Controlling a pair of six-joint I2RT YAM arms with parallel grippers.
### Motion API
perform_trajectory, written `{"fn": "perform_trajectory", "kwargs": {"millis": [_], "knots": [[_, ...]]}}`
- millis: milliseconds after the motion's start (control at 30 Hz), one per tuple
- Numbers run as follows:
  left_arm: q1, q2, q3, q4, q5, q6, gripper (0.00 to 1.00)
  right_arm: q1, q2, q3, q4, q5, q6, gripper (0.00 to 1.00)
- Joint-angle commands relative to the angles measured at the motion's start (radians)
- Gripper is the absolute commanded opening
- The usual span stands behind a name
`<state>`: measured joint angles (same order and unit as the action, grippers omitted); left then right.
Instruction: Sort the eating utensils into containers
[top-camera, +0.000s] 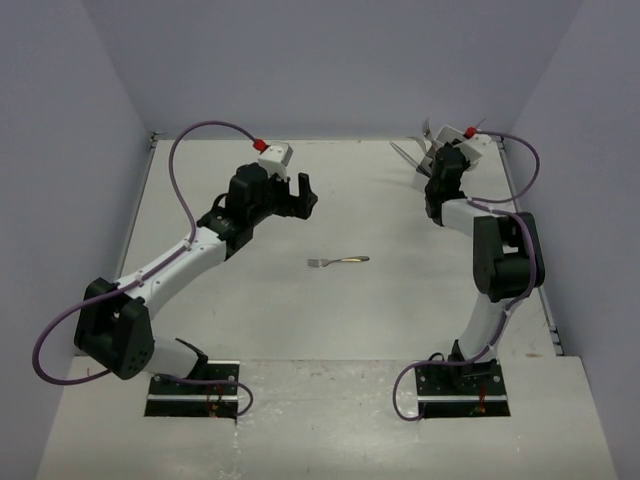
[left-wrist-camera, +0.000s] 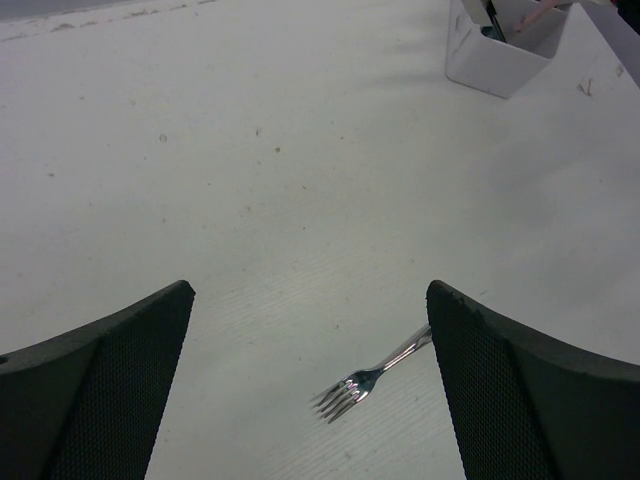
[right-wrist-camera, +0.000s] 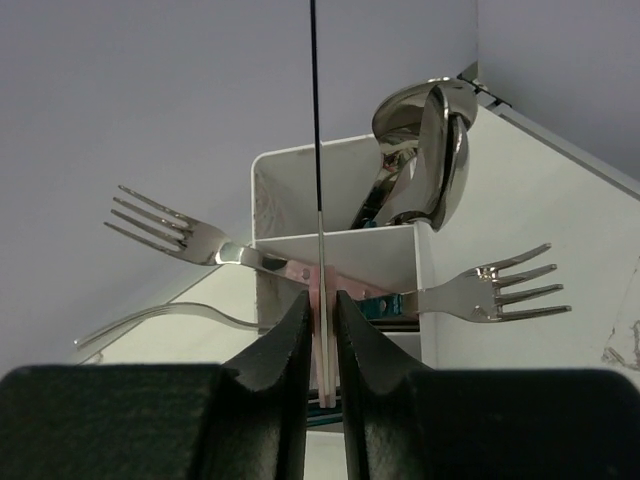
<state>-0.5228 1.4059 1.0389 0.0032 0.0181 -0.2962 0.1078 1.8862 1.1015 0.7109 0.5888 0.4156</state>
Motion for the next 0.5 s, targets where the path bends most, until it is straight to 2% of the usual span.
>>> {"fn": "perform_trajectory", "kwargs": {"millis": [0,33,267,467], "knots": [[0.009,-0.033,0.010,-0.002,-0.012,-0.006,1.00,0.013,0.022,0.112,-0.128,0.066,-0.011,0.16],[0.009,-0.041,0.003,-0.002,-0.012,-0.007,1.00,0.016,0.036,0.130,-0.167,0.083,-0.012,0.18],[0.012,-0.076,-0.020,-0.002,-0.066,-0.006,1.00,0.032,0.019,0.093,-0.110,0.129,-0.028,0.21],[0.015,-0.088,-0.025,-0.037,-0.072,0.003,1.00,0.055,0.007,0.032,0.018,0.115,-0.106,0.23]]}}
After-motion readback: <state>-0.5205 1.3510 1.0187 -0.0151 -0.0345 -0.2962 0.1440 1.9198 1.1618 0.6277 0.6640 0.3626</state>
